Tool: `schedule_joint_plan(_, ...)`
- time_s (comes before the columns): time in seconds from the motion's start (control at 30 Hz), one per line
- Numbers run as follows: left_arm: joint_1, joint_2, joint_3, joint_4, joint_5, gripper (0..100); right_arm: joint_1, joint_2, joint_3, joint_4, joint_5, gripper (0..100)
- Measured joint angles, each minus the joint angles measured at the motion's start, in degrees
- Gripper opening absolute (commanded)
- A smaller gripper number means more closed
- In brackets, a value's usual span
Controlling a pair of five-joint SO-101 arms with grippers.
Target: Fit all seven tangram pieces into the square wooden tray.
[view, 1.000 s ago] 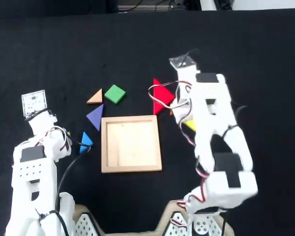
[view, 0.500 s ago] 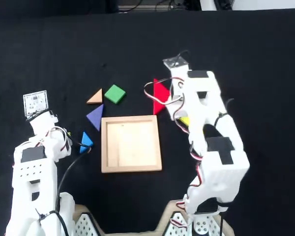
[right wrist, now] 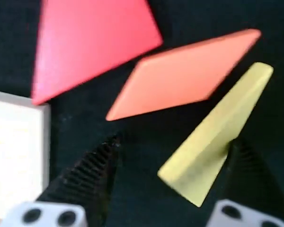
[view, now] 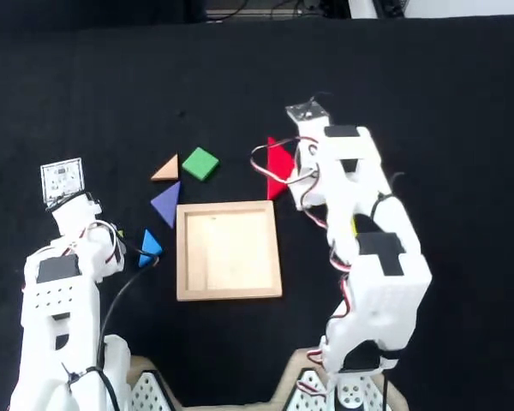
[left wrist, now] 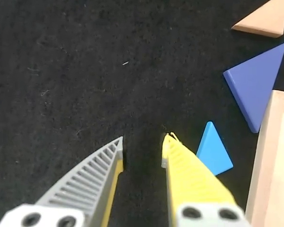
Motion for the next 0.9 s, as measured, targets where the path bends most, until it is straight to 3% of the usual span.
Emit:
schedule_joint_plan(0.27,0.0,0.0,0.0,0.0,0.0,14,0.88,0.18,0.0,0.09,0.0,23.7)
schedule_joint_plan(0.67,0.0,0.0,0.0,0.0,0.0,14,0.88,-0.7,-0.35,1.05,-0.09,23.8)
schedule_joint_plan(0.9,0.0,0.0,0.0,0.0,0.0,14,-0.26,-12.48,-0.44,4.84,-0.09,23.6)
